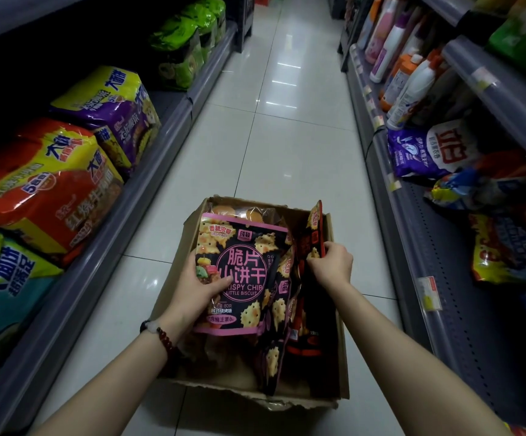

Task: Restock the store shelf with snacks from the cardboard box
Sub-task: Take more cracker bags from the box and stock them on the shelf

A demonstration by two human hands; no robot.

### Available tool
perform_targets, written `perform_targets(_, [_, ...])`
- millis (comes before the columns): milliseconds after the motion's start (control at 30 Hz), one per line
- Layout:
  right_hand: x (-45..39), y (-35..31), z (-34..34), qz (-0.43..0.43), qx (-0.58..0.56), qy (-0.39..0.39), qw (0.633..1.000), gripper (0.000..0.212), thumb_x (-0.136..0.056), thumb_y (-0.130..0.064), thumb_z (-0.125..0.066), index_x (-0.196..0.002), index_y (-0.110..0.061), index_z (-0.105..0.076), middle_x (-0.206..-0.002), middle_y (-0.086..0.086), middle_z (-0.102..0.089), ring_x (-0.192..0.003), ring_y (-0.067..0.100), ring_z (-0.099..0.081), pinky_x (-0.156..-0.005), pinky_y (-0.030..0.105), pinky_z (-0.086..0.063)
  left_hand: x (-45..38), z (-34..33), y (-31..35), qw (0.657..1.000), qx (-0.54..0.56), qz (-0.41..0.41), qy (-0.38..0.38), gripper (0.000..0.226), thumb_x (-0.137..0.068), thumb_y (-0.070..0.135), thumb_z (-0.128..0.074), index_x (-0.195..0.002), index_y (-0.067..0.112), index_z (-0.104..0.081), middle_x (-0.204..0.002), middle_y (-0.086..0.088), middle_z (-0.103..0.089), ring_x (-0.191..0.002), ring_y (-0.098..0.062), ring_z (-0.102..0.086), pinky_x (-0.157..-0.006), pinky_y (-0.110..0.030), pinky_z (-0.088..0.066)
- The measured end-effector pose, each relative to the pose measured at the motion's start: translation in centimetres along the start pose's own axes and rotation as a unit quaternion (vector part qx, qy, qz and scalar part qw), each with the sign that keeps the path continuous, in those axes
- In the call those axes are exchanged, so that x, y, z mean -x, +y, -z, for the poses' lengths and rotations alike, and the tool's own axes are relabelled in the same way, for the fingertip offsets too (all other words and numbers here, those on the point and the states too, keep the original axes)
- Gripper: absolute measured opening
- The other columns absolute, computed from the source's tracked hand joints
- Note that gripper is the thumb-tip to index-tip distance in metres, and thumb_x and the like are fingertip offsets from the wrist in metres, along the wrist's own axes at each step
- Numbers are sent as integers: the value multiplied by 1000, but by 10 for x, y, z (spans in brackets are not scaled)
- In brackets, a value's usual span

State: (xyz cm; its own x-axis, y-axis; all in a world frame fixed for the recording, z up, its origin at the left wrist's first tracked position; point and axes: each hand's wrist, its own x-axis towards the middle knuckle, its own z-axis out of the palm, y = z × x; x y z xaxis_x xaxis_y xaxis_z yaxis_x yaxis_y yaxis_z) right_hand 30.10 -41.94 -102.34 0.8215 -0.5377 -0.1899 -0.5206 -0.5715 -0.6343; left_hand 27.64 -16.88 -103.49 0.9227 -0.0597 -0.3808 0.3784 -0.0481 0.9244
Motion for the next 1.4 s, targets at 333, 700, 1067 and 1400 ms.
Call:
perform_targets(333, [6,-14,24,64,-54,78,993,27,-91,-20,-56,-66,-9,-60,-61,8,-58,-64,27,-53,-56,31,-31,5,1,0,1000,10,7,2,70,-76,13,-78,-133,25,-40,-112,-1,-67,-93,-18,-70,-65,-33,-59])
perform_targets(700, [29,-62,87,158,-327,49,930,7,-82,-16,-74,-77,-21,-73,-76,3,-71,-75,15,-67,-70,33,-58,-1,10,21,996,68,-27,58,58,-75,7,-78,-123,16,-47,-109,-5,-69,-93,-22,-70,-66,-35,-59])
perform_targets(1067, [51,-52,69,121,-439,78,887,8,-79,-14,-78,-78,-18,-71,-74,-5,-74,-72,11,-69,-68,28,-55,0,22,24,990,93,-34,97,56,-75,9,-79,-121,15,-48,-110,-7,-67,-94,-24,-69,-72,-38,-58])
perform_targets(1400, [75,-17,34,75,-437,-69,894,35,-67,-9,-87,-98,-16,-71,-97,6,-76,-93,25,-72,-83,45,-58,2,18,21,992,82,-39,92,54,-76,10,-79,-121,14,-49,-109,-6,-69,-94,-24,-70,-72,-38,-58])
